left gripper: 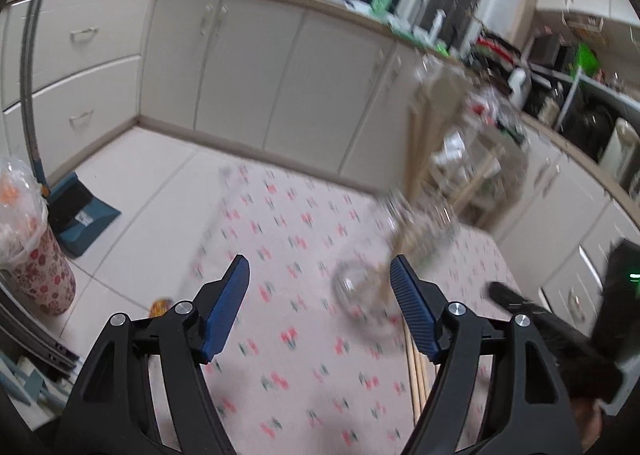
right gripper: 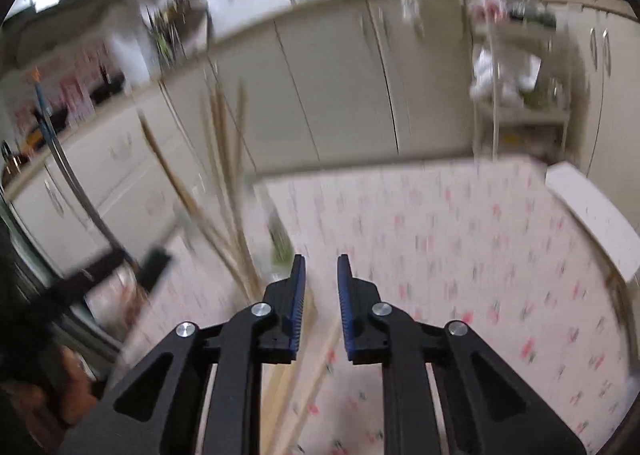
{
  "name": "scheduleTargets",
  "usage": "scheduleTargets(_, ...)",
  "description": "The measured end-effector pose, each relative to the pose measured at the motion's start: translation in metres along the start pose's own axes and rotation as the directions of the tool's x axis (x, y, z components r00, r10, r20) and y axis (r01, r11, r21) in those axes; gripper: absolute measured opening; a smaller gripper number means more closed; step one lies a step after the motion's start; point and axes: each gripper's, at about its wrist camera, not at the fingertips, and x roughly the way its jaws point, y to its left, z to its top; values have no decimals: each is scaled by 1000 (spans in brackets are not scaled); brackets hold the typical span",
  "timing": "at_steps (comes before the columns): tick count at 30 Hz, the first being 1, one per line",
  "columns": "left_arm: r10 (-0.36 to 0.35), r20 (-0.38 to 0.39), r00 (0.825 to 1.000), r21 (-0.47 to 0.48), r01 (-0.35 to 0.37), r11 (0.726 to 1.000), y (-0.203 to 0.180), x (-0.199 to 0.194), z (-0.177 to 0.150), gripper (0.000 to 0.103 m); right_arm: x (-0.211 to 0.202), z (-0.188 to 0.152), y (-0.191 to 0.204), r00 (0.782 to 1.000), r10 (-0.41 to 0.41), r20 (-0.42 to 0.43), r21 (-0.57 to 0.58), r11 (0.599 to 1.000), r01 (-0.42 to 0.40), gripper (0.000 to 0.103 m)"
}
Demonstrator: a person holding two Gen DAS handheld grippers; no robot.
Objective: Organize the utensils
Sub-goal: 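Grasp another loose wooden stick with the right tool while the left tool grasps one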
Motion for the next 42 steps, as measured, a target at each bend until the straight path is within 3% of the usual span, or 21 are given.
scheduleTargets(5,-13,-90,996,14,14,1000,-14,2,-27,70,32,-8,3,996,-11,-93,-1,1000,11,17)
scheduleTargets(15,-4,-186,983,76,18,997,-40,16,-50,71,43,-23,6,974,-120,-194,-204,976,79,13)
scheduleTargets(20,16,-230,973,143,18,990,-59,26,-57,71,20,-37,-13,964,-106,-244,-258,965,41,7)
scheduleTargets(28,112,-285,952,278,-30,960,-84,42,-73,71,-16,-55,-38,951,-35,-307,-192,981,-26,6)
scheduleTargets(33,171,-301,938,307,-74,949,-84,43,-77,70,-24,-62,-38,953,-7,-304,-170,984,-47,6)
scheduleTargets(37,196,-313,929,334,-86,939,-83,44,-83,64,-26,-63,-38,953,8,-303,-159,985,-58,6)
scheduleTargets(39,199,-318,927,354,-79,932,-86,44,-86,55,-26,-63,-38,953,12,-303,-156,986,-62,6)
scheduleTargets(42,222,-301,928,426,-77,901,-100,39,-94,28,-30,-68,-37,951,26,-307,-143,987,-73,6)
